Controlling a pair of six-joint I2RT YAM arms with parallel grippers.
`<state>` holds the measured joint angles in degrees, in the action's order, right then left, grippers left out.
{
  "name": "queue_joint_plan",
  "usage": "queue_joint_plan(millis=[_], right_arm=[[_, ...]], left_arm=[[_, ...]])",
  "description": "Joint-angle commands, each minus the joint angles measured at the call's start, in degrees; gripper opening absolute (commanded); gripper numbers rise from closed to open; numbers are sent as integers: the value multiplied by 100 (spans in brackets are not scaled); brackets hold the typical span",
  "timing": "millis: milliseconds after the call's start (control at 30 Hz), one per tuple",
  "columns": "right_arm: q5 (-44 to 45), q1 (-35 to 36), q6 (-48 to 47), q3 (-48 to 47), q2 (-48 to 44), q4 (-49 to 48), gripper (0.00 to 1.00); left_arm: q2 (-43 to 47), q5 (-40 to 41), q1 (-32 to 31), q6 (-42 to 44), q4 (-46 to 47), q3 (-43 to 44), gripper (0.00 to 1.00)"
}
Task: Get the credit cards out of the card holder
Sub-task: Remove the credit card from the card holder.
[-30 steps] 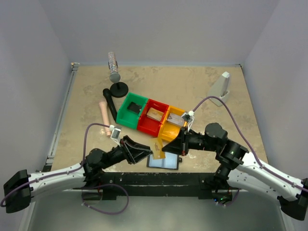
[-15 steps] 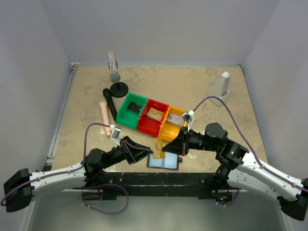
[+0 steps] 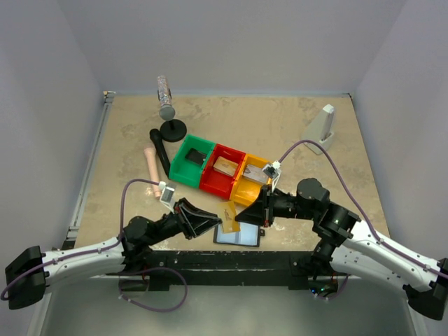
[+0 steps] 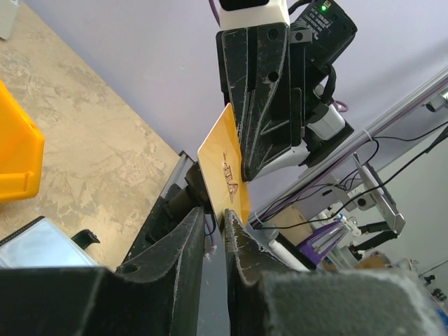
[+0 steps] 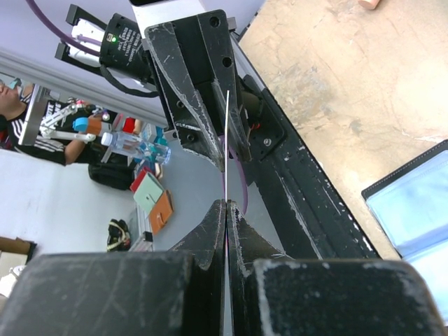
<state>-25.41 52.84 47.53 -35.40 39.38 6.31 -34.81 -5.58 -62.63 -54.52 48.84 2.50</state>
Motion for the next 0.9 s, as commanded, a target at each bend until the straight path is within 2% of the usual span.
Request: queue_joint_plan(millis=[0, 200, 267, 300, 367, 400, 467, 533, 567, 600, 700, 867], right_arm=[[-175, -19, -59, -134, 0, -226, 0], [-201, -19, -68, -152, 26, -183, 0], [-175, -19, -94, -195, 35, -69, 0], [-158, -28, -129, -257, 35, 54, 3], [-61, -28, -243, -371, 9, 352, 41], [52, -37, -314, -424, -52, 554, 53], [412, -37, -542, -643, -184, 1299, 67], [746, -37, -727, -749, -394, 1880, 75], [957, -37, -780, -775, -491, 2118, 88], [1150, -37, -841, -811, -614, 2416, 92], [1643, -37, -886, -741, -992, 2989, 93], [1856, -37, -877, -346, -1388, 3078, 92]], left_arm=[[44, -65, 23, 21, 319, -848, 20], [35, -83, 23, 47, 319, -857, 0], [35, -31, 23, 47, 319, -865, 0], [44, 4, 23, 38, 302, -865, 0], [88, 110, 23, 29, 258, -866, 0], [123, 206, 23, 21, 153, -848, 0], [255, 486, 23, 38, -224, -769, 0], [378, 873, 23, 38, -628, -681, 0], [404, 1092, 23, 38, -813, -603, 0], [405, 1312, 23, 3, -1050, -506, 0], [169, 2155, 23, -242, -1613, -303, 0], [-920, 3597, 14, -857, -1737, 443, 0]])
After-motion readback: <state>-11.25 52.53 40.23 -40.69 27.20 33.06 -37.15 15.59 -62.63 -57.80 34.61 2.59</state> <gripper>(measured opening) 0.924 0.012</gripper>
